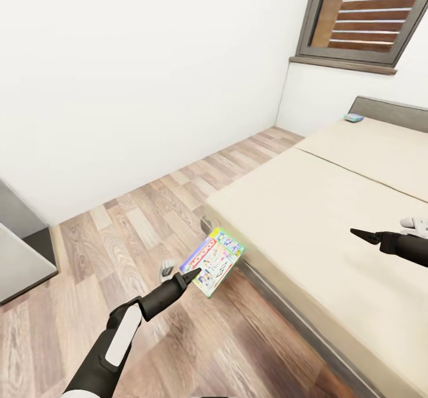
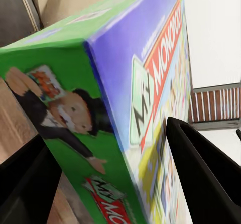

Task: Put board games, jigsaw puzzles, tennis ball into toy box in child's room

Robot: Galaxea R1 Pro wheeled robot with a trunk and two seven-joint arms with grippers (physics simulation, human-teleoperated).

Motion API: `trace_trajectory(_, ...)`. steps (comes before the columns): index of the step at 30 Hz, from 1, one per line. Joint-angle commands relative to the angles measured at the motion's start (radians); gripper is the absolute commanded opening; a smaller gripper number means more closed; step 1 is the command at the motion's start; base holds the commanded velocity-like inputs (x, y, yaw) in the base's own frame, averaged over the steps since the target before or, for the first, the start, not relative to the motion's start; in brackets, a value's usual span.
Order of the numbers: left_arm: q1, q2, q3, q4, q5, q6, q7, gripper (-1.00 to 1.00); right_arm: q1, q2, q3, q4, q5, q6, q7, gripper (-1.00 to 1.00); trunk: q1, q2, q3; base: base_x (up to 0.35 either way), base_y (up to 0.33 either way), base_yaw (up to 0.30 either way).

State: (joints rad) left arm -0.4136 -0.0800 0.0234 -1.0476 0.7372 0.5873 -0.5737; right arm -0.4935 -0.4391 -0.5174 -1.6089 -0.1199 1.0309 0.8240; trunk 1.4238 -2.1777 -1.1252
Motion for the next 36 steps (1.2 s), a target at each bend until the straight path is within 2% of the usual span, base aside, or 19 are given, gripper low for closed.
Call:
trace_trajectory(1, -0.001, -0.001, 0.002, 0.0, 0.007, 0.008, 0.0, -1.0, 0.0, -0.001, -0.001, 0.0, -0.007, 0.008, -0.002, 1.0, 0.0, 0.0, 0.0, 0.0, 0.0, 0.282)
trace_trajectory(24, 0.01, 0.001, 0.003, 0.0, 0.014, -0.002, -0.014, -1.0, 0.0, -0.001, -0.001, 0.0, -0.008, 0.008, 0.001, 1.0, 0.0, 0.0, 0.008, 0.0, 0.0, 0.282)
trace_trajectory(36, 0.01, 0.0, 0.002, 0.0, 0.008, -0.003, -0.005, -1.0, 0.001, -0.001, 0.002, 0.0, -0.008, 0.008, 0.001, 1.0, 0.0, 0.0, 0.013, 0.0, 0.0, 0.282)
